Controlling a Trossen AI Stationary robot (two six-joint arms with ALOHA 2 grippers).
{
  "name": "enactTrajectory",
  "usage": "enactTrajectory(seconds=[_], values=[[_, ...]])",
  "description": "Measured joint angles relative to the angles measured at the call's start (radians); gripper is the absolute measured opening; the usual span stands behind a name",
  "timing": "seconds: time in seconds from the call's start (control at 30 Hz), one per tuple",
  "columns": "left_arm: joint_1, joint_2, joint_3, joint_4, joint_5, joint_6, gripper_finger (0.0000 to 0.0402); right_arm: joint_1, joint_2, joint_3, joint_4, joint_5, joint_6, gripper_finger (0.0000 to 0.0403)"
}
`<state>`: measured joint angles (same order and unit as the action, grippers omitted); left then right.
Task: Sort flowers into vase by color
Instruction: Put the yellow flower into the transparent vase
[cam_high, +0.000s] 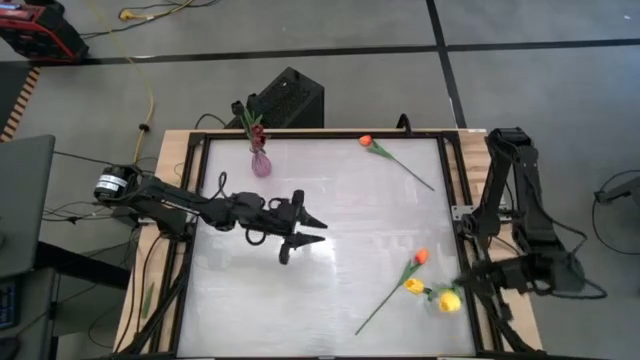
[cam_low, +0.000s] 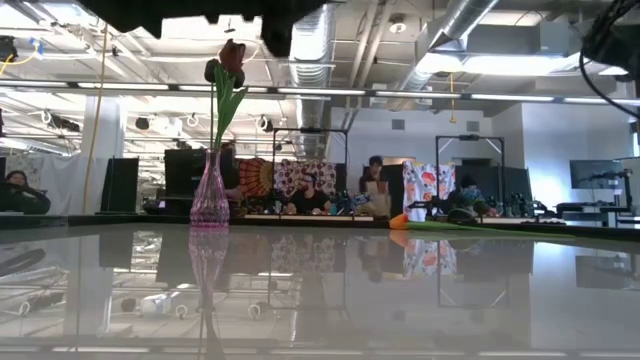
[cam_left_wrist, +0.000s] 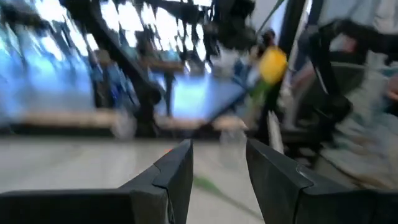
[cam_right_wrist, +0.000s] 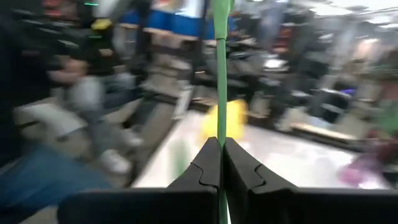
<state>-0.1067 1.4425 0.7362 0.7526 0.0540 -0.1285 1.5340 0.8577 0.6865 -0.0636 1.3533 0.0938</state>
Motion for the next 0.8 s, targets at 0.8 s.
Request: enactTrajectory(seconds=[0.8], values=[[0.159, 0.305, 0.397, 0.114, 0.126, 0.108, 0.0139, -1.053, -0.248, 0.001, 0.181, -0.565, -0.121, 0.0027]])
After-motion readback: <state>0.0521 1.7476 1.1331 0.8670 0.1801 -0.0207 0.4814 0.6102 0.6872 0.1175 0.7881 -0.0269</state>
